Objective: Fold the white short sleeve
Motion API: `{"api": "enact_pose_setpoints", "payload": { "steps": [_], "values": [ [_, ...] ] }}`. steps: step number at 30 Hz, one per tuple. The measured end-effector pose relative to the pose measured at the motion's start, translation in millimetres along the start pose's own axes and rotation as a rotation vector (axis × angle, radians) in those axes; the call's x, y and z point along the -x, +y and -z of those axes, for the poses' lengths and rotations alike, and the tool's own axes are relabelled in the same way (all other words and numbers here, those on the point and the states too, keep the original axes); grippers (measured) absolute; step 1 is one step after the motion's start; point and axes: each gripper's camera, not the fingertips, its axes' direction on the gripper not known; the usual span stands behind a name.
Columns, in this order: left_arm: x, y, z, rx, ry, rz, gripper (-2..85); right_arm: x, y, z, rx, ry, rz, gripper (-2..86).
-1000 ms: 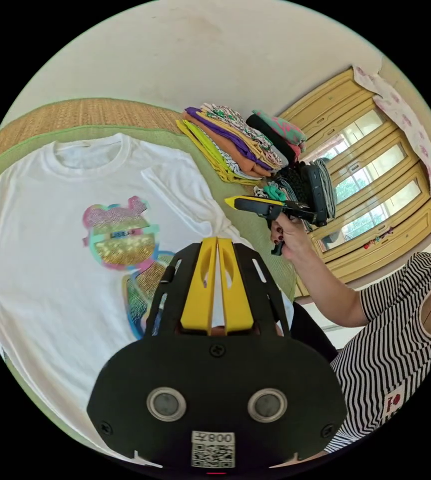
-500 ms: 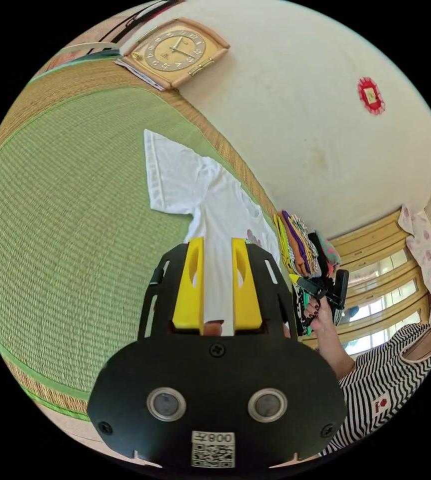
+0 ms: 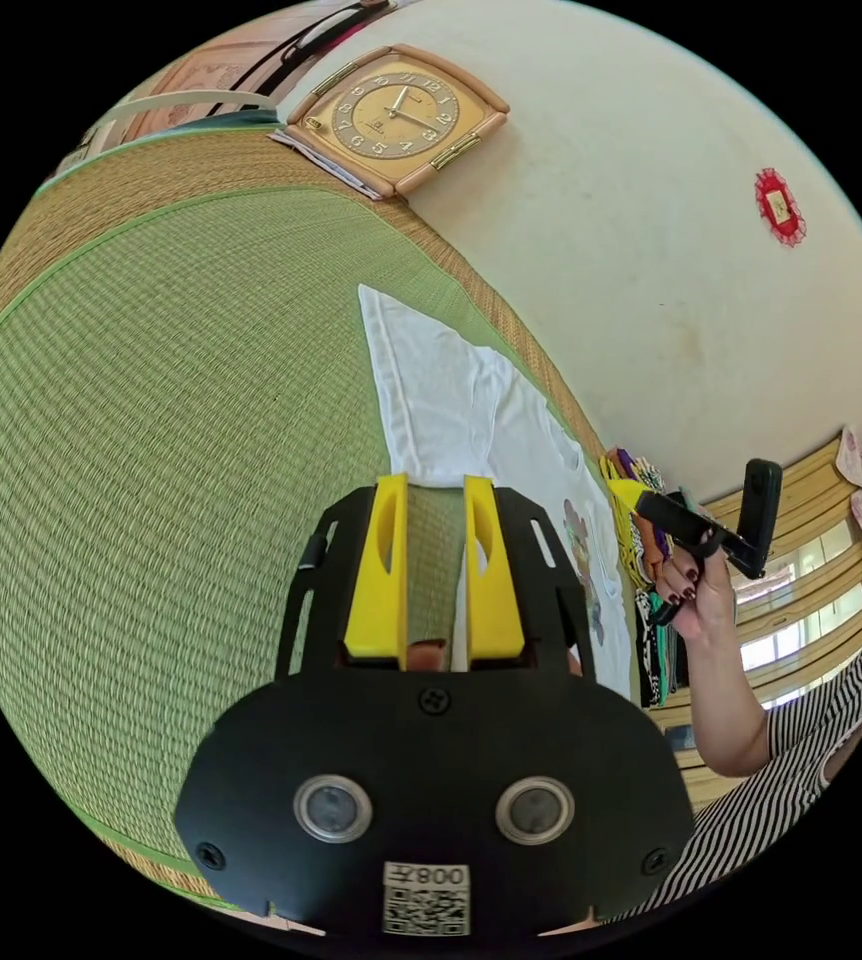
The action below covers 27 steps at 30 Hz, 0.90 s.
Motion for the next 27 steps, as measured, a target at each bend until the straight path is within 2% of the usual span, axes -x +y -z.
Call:
{"api": "enact_pose_setpoints", "payload": {
  "steps": [9, 15, 18, 21, 27],
  "values": [
    [25, -16, 18, 0.03, 0.096, 0.048, 2.0, 87, -135, -151, 0.129, 0.096, 0.182, 6.8],
    [23, -20, 30, 0.026, 0.138, 0.035, 2.7, 135, -181, -240, 0.199, 0.178, 0.267, 6.9],
    [14, -21, 47, -0.021, 0.058, 0.003, 5.7, 147, -186, -272, 0.222, 0.239, 0.278, 7.3],
    [4, -29, 45, 0.018, 0.012, -0.036, 7.2, 152, -185, -296, 0.238, 0.242, 0.266, 8.0],
    [-31, -40, 28, 0.119, -0.145, -0.132, 2.9, 156, -173, -316, 0.22, 0.28, 0.26, 6.9]
  ]
}}
